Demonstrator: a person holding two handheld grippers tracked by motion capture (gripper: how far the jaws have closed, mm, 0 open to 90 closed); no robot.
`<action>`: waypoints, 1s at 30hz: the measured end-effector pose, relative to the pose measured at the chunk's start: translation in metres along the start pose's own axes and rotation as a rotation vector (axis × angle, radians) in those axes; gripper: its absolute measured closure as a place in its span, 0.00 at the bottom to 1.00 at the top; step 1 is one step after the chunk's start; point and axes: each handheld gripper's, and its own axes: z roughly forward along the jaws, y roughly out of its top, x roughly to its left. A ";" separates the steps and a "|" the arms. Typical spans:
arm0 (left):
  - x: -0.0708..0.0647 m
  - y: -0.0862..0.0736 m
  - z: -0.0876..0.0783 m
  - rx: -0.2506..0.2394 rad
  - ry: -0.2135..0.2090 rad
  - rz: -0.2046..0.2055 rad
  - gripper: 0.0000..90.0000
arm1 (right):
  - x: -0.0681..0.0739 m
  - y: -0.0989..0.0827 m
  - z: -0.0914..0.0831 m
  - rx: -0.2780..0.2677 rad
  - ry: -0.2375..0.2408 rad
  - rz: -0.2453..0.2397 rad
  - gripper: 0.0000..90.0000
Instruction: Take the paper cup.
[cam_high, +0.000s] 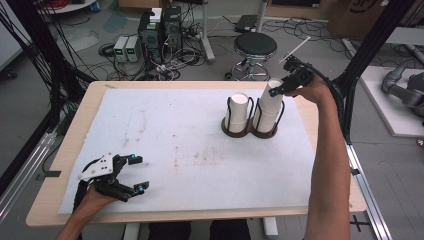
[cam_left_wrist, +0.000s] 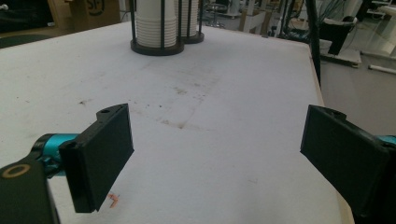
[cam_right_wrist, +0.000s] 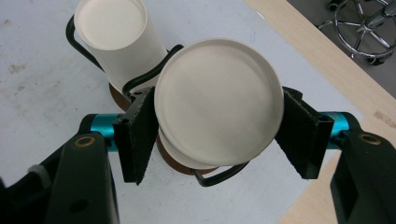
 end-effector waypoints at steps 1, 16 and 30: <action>0.000 0.000 0.000 -0.001 0.000 0.000 0.10 | 0.000 0.000 -0.001 -0.003 -0.002 -0.002 0.39; 0.000 0.000 0.000 0.000 0.002 0.000 0.10 | 0.003 0.000 -0.022 -0.077 -0.039 -0.001 0.39; 0.000 0.000 0.000 0.002 0.004 0.004 0.10 | 0.009 0.014 -0.065 -0.162 -0.062 -0.021 0.39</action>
